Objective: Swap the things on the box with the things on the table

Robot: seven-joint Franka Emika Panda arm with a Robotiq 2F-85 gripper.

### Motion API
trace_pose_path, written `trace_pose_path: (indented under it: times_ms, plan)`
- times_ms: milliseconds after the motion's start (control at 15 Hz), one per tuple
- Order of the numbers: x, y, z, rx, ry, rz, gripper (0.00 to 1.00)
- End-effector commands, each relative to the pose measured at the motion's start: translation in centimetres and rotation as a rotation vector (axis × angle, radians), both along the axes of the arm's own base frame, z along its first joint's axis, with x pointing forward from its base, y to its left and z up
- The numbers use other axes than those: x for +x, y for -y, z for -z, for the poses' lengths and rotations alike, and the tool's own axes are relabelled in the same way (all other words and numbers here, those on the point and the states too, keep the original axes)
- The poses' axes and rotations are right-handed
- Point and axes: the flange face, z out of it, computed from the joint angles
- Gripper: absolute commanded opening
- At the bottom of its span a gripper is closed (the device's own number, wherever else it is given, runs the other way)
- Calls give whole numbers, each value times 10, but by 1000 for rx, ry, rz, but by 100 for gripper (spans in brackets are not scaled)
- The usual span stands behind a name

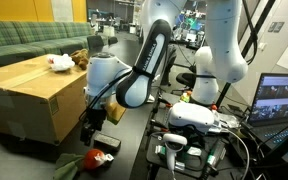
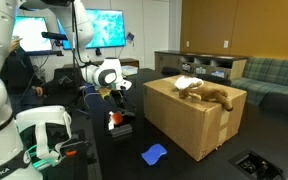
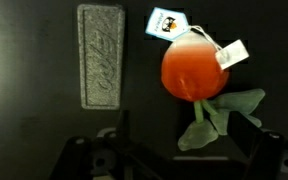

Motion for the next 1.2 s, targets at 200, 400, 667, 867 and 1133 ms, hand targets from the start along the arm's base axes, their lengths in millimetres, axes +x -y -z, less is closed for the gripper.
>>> trace_pose_path:
  times_ms: [200, 400, 667, 867, 1133]
  plan:
    - [-29, -38, -11, 50, -29, -145, 100]
    - [-43, -55, -2, 46, -53, -221, 100]
    - [-46, -67, 10, 24, -35, -278, 100]
    - [-43, -75, 23, 10, -26, -308, 100]
    - [-38, -83, 42, -19, -16, -347, 100]
